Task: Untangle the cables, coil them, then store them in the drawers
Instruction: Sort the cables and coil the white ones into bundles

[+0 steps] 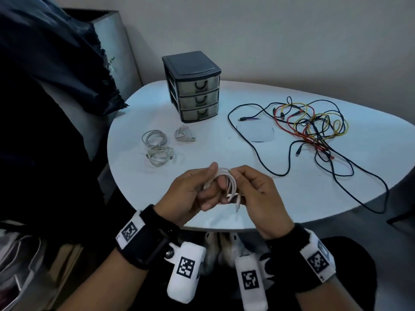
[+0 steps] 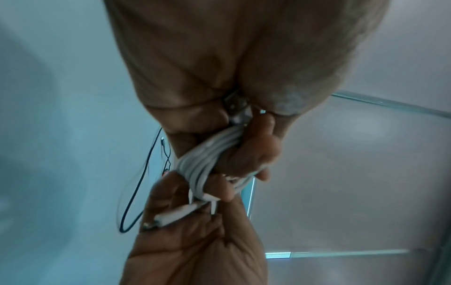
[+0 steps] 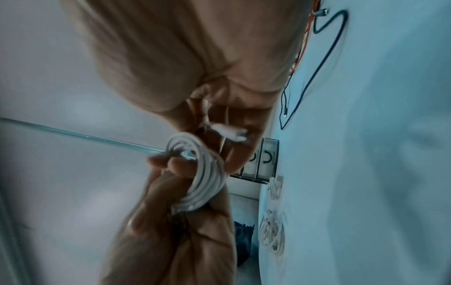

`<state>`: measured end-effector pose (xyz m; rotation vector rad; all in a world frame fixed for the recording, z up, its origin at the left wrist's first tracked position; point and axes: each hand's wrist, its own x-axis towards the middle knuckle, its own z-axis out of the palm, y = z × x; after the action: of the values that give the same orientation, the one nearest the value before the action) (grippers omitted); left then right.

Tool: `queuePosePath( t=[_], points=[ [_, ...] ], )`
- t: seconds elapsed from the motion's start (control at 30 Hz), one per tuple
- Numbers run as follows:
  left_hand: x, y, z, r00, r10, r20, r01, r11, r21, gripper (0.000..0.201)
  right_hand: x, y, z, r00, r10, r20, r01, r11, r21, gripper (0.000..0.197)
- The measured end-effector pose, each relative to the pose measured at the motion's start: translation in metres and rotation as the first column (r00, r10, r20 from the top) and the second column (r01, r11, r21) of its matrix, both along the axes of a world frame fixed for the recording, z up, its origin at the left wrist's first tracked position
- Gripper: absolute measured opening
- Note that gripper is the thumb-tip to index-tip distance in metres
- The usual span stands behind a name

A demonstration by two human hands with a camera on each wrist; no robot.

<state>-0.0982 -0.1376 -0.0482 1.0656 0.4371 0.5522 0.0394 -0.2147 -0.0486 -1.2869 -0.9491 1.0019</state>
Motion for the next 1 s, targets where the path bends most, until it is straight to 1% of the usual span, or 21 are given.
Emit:
queuePosePath(
  t=[0.03, 0.1, 0.13, 0.17, 0.23, 0.27, 0.3, 0.33, 0.4, 0.43, 0.47, 0.5, 0.53, 0.57, 0.6, 0.63, 0.7, 0.8, 0.9, 0.93, 1.0],
  points=[
    [0.001, 0.000, -0.001, 1.000, 0.028, 0.005, -0.027, 0.999, -0.028, 0.041, -0.003, 0.000, -0.001, 0.999, -0.033, -0.035, 0.033, 0.999, -0.010, 0.029],
    [0.003, 0.001, -0.006, 0.996, 0.087, -0.031, -0.087, 0.996, -0.002, 0.039, -0.006, -0.001, -0.001, 0.996, -0.086, -0.009, 0.086, 0.996, -0.002, 0.028],
    [0.004, 0.002, -0.008, 0.989, 0.131, -0.075, -0.125, 0.989, 0.081, 0.038, -0.006, -0.001, 0.000, 0.994, -0.107, 0.023, 0.107, 0.994, 0.003, 0.028],
    [0.005, 0.003, -0.011, 0.973, 0.187, -0.133, -0.156, 0.964, 0.216, 0.038, -0.005, -0.001, 0.001, 0.991, -0.121, 0.053, 0.121, 0.993, 0.003, 0.027],
    [0.003, 0.005, -0.015, 0.931, 0.291, -0.219, -0.151, 0.856, 0.495, 0.041, -0.001, -0.003, 0.003, 0.995, -0.072, 0.072, 0.073, 0.997, -0.011, 0.024],
    [0.002, 0.006, -0.014, 0.918, 0.317, -0.237, -0.142, 0.824, 0.549, 0.042, 0.002, -0.005, 0.004, 0.995, -0.013, 0.098, 0.015, 1.000, -0.019, 0.021],
    [0.001, 0.007, -0.012, 0.916, 0.319, -0.243, -0.143, 0.826, 0.545, 0.042, 0.006, -0.007, 0.004, 0.983, 0.037, 0.180, -0.033, 0.999, -0.024, 0.020],
    [0.001, 0.008, -0.010, 0.923, 0.301, -0.241, -0.142, 0.847, 0.513, 0.042, 0.012, -0.007, 0.002, 0.942, 0.058, 0.331, -0.051, 0.998, -0.029, 0.018],
    [0.001, 0.007, -0.009, 0.942, 0.245, -0.230, -0.127, 0.894, 0.430, 0.042, 0.022, -0.007, 0.001, 0.774, 0.016, 0.633, -0.004, 1.000, -0.019, 0.014],
    [0.002, 0.005, -0.009, 0.945, 0.236, -0.226, -0.131, 0.908, 0.398, 0.039, 0.024, -0.006, 0.002, 0.730, -0.030, 0.682, 0.032, 0.999, 0.010, 0.014],
    [0.003, 0.003, -0.011, 0.946, 0.238, -0.221, -0.146, 0.920, 0.365, 0.036, 0.023, -0.005, 0.004, 0.752, -0.061, 0.656, 0.058, 0.998, 0.027, 0.014],
    [0.005, 0.002, -0.012, 0.946, 0.243, -0.215, -0.165, 0.931, 0.327, 0.036, 0.022, -0.003, 0.006, 0.835, -0.077, 0.545, 0.080, 0.997, 0.019, 0.015],
    [0.007, 0.003, -0.014, 0.944, 0.254, -0.210, -0.187, 0.938, 0.293, 0.038, 0.020, 0.000, 0.007, 0.925, -0.089, 0.370, 0.098, 0.995, -0.006, 0.015],
    [0.008, 0.004, -0.016, 0.944, 0.265, -0.199, -0.208, 0.941, 0.267, 0.041, 0.016, 0.002, 0.009, 0.979, -0.100, 0.180, 0.109, 0.993, -0.041, 0.016],
    [0.008, 0.005, -0.017, 0.945, 0.274, -0.182, -0.225, 0.942, 0.248, 0.044, 0.012, 0.004, 0.011, 0.993, -0.118, 0.007, 0.118, 0.990, -0.072, 0.015],
    [0.008, 0.007, -0.018, 0.947, 0.277, -0.162, -0.234, 0.941, 0.244, 0.047, 0.009, 0.005, 0.012, 0.984, -0.128, -0.126, 0.116, 0.988, -0.098, 0.013],
    [0.006, 0.008, -0.018, 0.950, 0.282, -0.136, -0.241, 0.936, 0.257, 0.050, 0.002, 0.006, 0.012, 0.951, -0.127, -0.283, 0.095, 0.988, -0.124, 0.011],
    [0.005, 0.008, -0.019, 0.942, 0.308, -0.132, -0.266, 0.927, 0.263, 0.051, -0.002, 0.007, 0.009, 0.941, -0.110, -0.319, 0.063, 0.986, -0.154, 0.011],
    [0.006, 0.009, -0.018, 0.934, 0.333, -0.132, -0.276, 0.904, 0.327, 0.046, 0.005, 0.008, 0.010, 0.976, -0.033, -0.216, -0.006, 0.984, -0.178, 0.014],
    [0.006, 0.010, -0.018, 0.925, 0.355, -0.134, -0.284, 0.882, 0.375, 0.039, 0.008, 0.008, 0.010, 0.977, 0.026, -0.210, -0.067, 0.980, -0.189, 0.018],
    [0.007, 0.014, -0.018, 0.896, 0.422, -0.140, -0.295, 0.799, 0.524, 0.026, 0.011, 0.005, 0.010, 0.950, 0.121, -0.289, -0.179, 0.967, -0.183, 0.028]
  ],
)
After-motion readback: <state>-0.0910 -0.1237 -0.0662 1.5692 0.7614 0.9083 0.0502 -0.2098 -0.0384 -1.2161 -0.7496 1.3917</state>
